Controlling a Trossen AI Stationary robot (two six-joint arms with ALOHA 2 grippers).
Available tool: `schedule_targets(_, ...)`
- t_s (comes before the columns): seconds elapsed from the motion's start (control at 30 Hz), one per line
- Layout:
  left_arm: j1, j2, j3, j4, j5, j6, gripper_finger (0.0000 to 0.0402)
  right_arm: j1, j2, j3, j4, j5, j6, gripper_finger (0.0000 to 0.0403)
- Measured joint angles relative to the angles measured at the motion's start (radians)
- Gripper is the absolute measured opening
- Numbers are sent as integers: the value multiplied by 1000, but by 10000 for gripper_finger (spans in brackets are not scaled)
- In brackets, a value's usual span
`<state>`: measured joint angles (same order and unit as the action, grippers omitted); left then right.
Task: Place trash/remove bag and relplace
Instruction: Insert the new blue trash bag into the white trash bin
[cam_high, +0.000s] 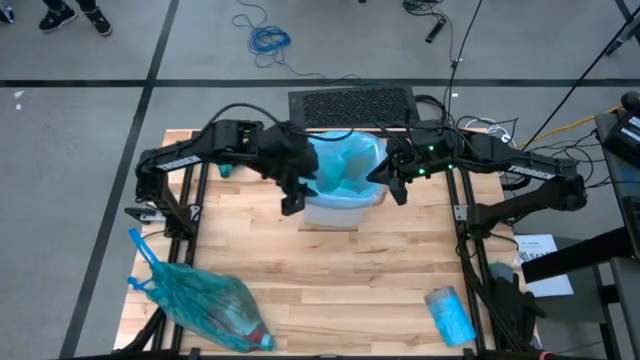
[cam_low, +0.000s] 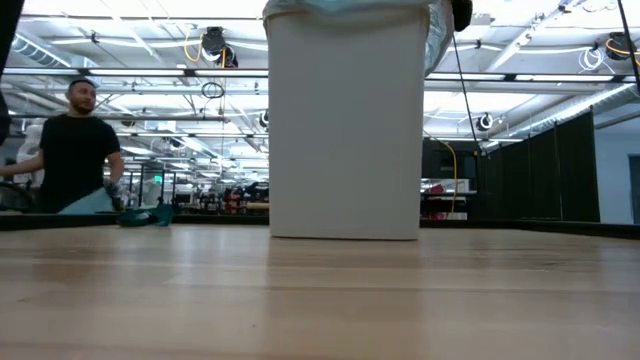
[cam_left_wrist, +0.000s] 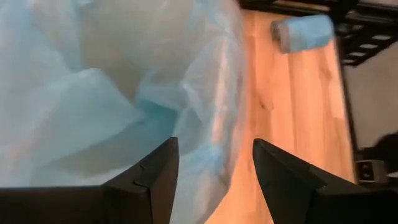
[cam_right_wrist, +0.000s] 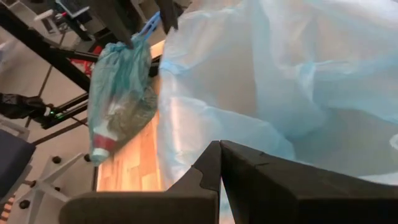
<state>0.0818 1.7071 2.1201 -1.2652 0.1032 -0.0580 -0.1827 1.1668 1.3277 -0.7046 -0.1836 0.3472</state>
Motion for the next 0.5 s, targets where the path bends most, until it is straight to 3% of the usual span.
schedule_targets(0.27, 11, -91, 1, -46, -193, 1, 200, -28, 30, 1, -2, -34, -20, 0)
schedule_targets(0.5, -13, -83, 0, -85, -99, 192, 200, -34, 55, 1, 14, -63, -27, 0)
